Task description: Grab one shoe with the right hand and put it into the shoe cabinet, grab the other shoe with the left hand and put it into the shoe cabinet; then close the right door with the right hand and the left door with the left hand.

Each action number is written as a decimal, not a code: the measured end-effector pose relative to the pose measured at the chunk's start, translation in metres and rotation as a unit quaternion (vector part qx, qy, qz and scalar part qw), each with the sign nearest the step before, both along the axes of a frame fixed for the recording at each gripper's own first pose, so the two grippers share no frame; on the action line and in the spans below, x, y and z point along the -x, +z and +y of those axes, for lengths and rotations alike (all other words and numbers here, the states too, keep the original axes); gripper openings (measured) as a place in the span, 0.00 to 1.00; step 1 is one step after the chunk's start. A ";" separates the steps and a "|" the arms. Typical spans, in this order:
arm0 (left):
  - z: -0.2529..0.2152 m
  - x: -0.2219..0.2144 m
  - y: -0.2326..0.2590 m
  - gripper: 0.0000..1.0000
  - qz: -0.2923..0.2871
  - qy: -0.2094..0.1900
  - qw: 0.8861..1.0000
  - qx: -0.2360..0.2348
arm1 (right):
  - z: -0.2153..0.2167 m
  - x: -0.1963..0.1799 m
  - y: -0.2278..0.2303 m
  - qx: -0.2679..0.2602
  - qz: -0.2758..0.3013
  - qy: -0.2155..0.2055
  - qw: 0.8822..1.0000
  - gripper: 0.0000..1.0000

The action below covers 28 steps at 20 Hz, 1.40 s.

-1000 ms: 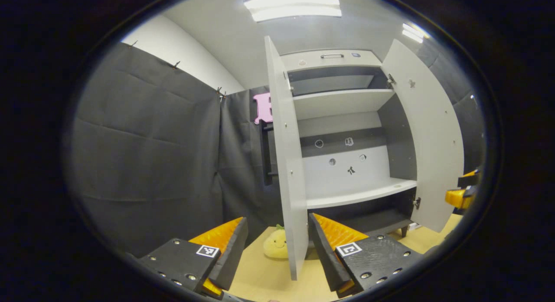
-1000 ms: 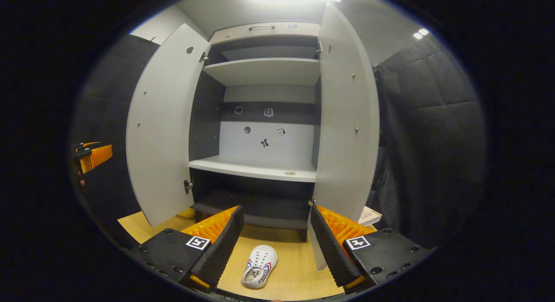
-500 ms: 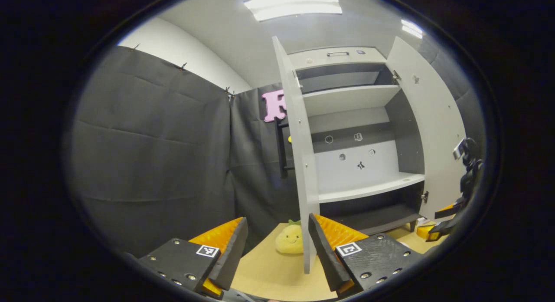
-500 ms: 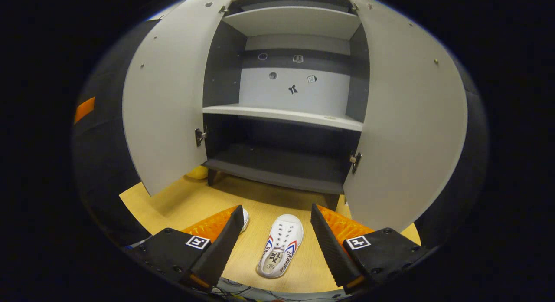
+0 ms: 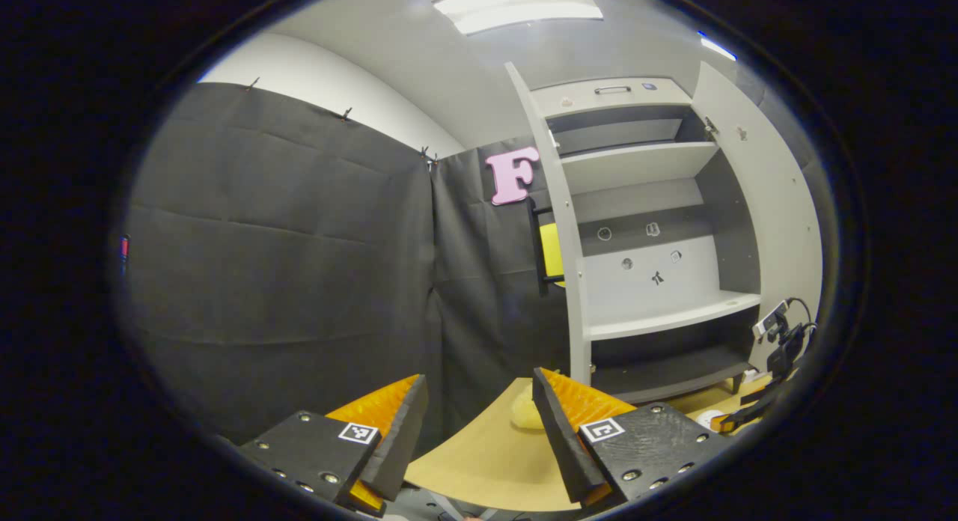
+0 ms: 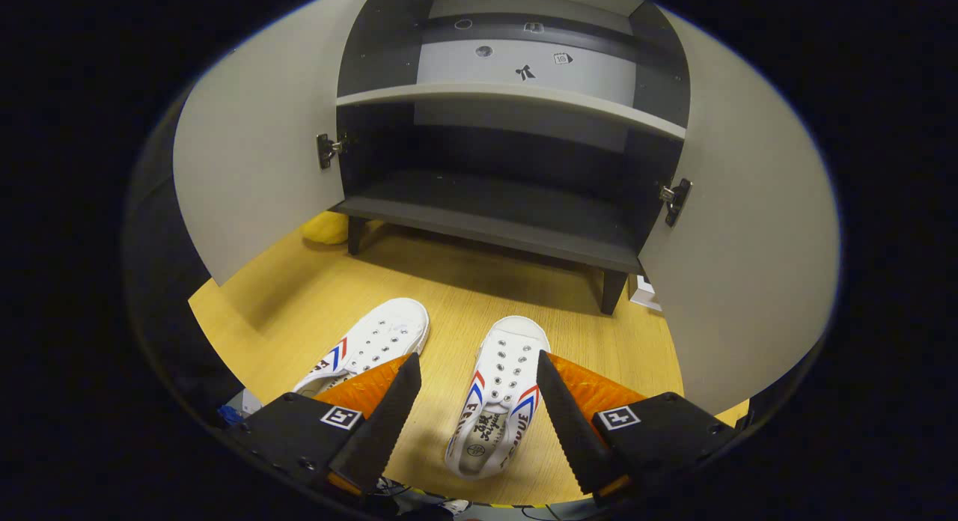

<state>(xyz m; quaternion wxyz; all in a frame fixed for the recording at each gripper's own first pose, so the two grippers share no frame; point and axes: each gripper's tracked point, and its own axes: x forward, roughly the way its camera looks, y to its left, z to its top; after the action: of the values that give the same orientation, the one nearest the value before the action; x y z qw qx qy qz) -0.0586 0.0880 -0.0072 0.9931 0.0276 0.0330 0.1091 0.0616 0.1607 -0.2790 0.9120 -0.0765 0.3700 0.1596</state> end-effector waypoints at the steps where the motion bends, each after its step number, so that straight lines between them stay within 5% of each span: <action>1: 0.002 0.002 0.000 0.83 0.000 0.004 1.000 -0.001 | 0.001 0.000 -0.011 0.006 0.012 0.003 1.000 0.98; 11: 0.016 0.013 0.000 0.83 0.005 0.023 1.000 -0.011 | 0.006 0.001 -0.083 0.030 0.123 -0.012 0.992 0.87; 14: 0.015 0.012 0.000 0.82 0.006 0.022 1.000 -0.013 | 0.006 -0.001 -0.093 0.040 0.146 -0.028 0.988 0.62; 17: 0.016 0.011 0.001 0.82 0.005 0.023 1.000 -0.013 | -0.002 -0.002 -0.098 0.084 0.143 -0.034 0.986 0.65; 19: 0.015 0.012 0.002 0.82 0.004 0.021 1.000 -0.013 | -0.004 -0.008 -0.094 0.090 0.145 -0.033 0.985 0.32; 20: 0.015 0.012 0.002 0.83 0.003 0.020 1.000 -0.012 | -0.005 -0.011 -0.096 0.086 0.143 -0.031 0.985 0.31; 22: 0.014 0.010 0.002 0.83 0.001 0.015 1.000 -0.011 | -0.001 -0.011 -0.091 0.075 0.143 -0.038 0.986 0.05; 23: 0.013 0.009 0.003 0.83 0.000 0.012 1.000 -0.011 | -0.003 -0.008 -0.091 0.072 0.141 -0.036 0.987 0.00; 28: 0.006 -0.005 0.008 0.83 -0.012 -0.003 1.000 -0.021 | -0.004 -0.011 -0.055 0.008 0.118 -0.058 0.991 0.00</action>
<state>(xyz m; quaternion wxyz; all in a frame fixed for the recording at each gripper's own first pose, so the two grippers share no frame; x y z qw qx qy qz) -0.0533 0.0938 0.0010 0.9930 0.0471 0.0189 0.1067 0.0726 0.1569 -0.3342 0.8688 -0.0432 0.4805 0.1113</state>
